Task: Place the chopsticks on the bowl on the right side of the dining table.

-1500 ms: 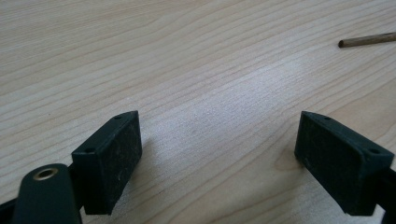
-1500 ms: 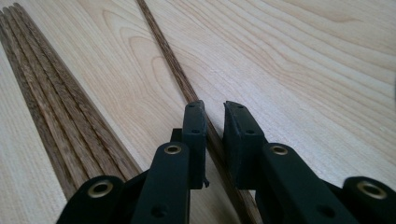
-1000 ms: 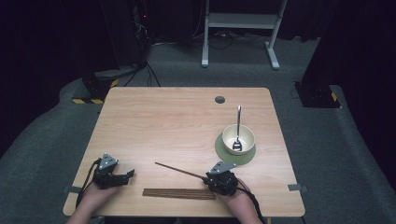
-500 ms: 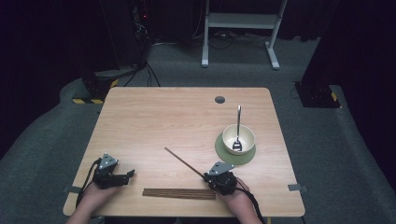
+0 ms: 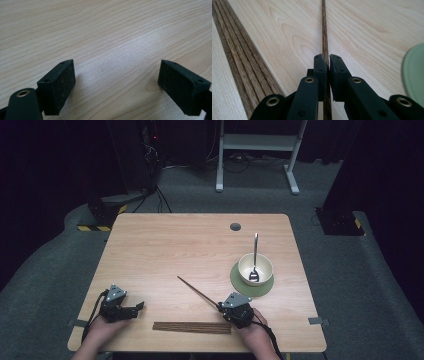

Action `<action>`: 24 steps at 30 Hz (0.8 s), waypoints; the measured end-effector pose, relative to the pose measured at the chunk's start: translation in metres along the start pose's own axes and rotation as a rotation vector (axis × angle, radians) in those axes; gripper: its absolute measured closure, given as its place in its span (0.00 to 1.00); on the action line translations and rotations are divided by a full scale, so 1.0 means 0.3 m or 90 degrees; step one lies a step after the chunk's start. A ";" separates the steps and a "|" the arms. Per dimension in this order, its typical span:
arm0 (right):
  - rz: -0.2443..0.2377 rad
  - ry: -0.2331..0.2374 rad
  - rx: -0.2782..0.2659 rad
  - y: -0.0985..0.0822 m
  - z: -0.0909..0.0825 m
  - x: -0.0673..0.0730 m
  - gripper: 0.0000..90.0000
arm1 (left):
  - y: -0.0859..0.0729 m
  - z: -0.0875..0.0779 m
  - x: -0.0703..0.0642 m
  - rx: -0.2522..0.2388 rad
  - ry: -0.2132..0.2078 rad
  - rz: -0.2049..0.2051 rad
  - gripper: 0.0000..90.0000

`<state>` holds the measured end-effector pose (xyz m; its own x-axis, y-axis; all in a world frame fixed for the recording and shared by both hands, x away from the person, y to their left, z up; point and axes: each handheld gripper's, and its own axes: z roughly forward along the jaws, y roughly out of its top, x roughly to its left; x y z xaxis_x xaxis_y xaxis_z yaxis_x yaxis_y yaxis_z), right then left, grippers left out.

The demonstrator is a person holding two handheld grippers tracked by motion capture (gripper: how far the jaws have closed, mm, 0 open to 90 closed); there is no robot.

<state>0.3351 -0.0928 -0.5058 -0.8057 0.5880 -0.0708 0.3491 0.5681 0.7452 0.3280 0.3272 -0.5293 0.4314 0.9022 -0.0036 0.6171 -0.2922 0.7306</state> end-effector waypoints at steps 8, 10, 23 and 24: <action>0.018 -0.010 -0.021 -0.003 -0.030 -0.021 0.94 | 0.000 -0.001 0.001 0.000 -0.002 -0.001 0.16; 0.019 -0.014 -0.024 -0.002 -0.035 -0.025 0.94 | 0.000 -0.001 0.001 0.000 -0.002 0.000 0.16; 0.031 -0.025 -0.039 -0.002 -0.063 -0.052 0.94 | -0.001 -0.001 0.000 0.000 -0.002 0.000 0.16; 0.034 -0.024 -0.040 -0.001 -0.065 -0.053 0.94 | -0.001 -0.001 0.000 0.000 -0.002 0.000 0.16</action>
<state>0.3384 -0.1135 -0.4921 -0.7675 0.6387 -0.0542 0.3596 0.4990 0.7885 0.3276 0.3275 -0.5293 0.4333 0.9012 -0.0063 0.6174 -0.2918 0.7305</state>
